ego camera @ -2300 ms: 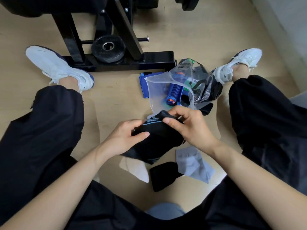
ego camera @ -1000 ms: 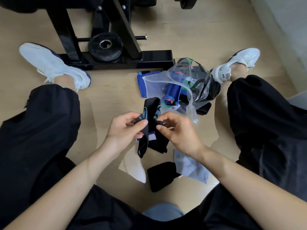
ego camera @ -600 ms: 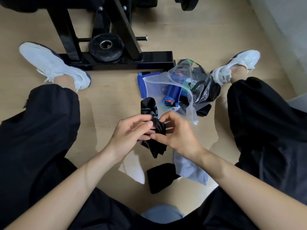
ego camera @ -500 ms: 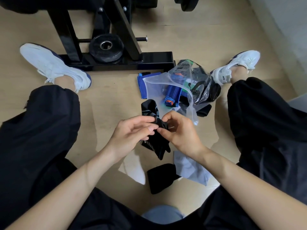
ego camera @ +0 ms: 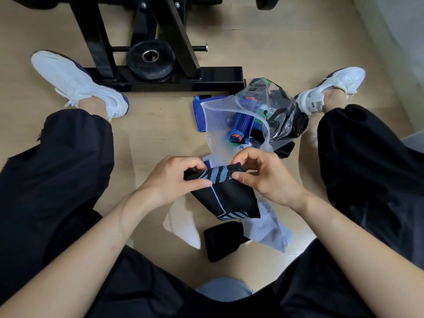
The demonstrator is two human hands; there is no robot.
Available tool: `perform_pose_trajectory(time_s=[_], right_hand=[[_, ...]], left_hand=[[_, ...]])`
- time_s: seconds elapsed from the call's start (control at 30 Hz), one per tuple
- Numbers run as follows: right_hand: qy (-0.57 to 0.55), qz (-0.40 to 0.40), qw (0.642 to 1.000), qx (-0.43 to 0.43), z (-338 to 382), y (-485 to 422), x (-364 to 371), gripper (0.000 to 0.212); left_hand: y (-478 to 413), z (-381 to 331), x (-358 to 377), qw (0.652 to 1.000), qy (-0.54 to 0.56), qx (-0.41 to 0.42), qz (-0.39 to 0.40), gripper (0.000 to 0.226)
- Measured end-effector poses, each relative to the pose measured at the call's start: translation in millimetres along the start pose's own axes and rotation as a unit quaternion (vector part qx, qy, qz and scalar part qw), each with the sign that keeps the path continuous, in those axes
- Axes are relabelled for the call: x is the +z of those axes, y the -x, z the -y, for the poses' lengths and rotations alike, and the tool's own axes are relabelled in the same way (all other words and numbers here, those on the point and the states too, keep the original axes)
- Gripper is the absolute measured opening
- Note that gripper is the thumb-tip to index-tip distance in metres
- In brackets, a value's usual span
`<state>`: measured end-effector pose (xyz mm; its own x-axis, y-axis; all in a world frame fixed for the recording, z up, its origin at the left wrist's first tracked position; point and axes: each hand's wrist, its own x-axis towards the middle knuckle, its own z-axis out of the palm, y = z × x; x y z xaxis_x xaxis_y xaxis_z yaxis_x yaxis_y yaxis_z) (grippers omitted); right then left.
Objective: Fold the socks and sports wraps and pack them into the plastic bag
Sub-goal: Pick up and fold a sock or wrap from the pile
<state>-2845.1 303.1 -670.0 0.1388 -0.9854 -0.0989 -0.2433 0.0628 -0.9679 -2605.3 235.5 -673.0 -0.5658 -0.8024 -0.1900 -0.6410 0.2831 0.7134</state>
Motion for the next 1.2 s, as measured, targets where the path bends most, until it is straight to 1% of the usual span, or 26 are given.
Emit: perform_pose_trajectory(time_s=[0.07,0.13,0.23,0.3,0.37,0.43,0.5,0.57,0.63,0.73,0.83,0.93,1.0,1.07,1.2], right_hand=[[0.06,-0.025,0.998,-0.006,0,0,-1,0.022],[0.143,-0.038,0.987,-0.056,3,0,-2,0.03],[0.269,0.004,0.948,-0.167,7,-1,4,0.038],[0.315,0.034,0.93,-0.188,5,-3,10,0.039],[0.302,0.035,0.936,-0.179,3,-3,15,0.036],[0.235,0.028,0.96,-0.147,3,-2,14,0.031],[0.163,0.019,0.98,-0.112,4,0,10,0.027],[0.12,0.005,0.988,-0.097,7,2,6,0.026],[0.102,-0.003,0.99,-0.096,10,3,2,0.026],[0.127,0.004,0.985,-0.116,14,3,-2,0.029],[0.18,0.036,0.974,-0.131,12,1,-2,0.034],[0.216,0.062,0.968,-0.115,6,0,4,0.042],[0.209,0.041,0.973,-0.083,4,-1,8,0.046],[0.195,0.011,0.979,-0.054,3,-1,10,0.046],[0.175,-0.04,0.984,-0.014,4,-2,9,0.044]], left_hand=[[1,-3,-1,0.999,0.043,0.006,0.002,0.016],[2,-5,0,0.998,0.062,0.007,0.008,0.015],[1,-7,3,0.996,0.087,0.003,0.023,0.013],[1,-9,5,0.995,0.099,0.006,0.028,0.012],[2,-11,6,0.994,0.112,-0.001,0.005,0.016],[1,-8,5,0.988,0.151,-0.027,-0.03,0.021],[-2,-3,3,0.977,0.204,-0.052,-0.042,0.026],[-4,0,2,0.964,0.254,-0.066,-0.041,0.026],[-6,3,2,0.948,0.301,-0.081,-0.056,0.021],[-8,5,3,0.931,0.337,-0.095,-0.103,0.016],[-10,4,4,0.929,0.33,-0.088,-0.146,0.013],[-10,1,6,0.926,0.32,-0.081,-0.182,0.011],[-11,2,7,0.93,0.309,-0.077,-0.182,0.01],[-13,4,7,0.938,0.299,-0.075,-0.161,0.011],[-12,12,11,0.95,0.288,-0.082,-0.093,0.029]])
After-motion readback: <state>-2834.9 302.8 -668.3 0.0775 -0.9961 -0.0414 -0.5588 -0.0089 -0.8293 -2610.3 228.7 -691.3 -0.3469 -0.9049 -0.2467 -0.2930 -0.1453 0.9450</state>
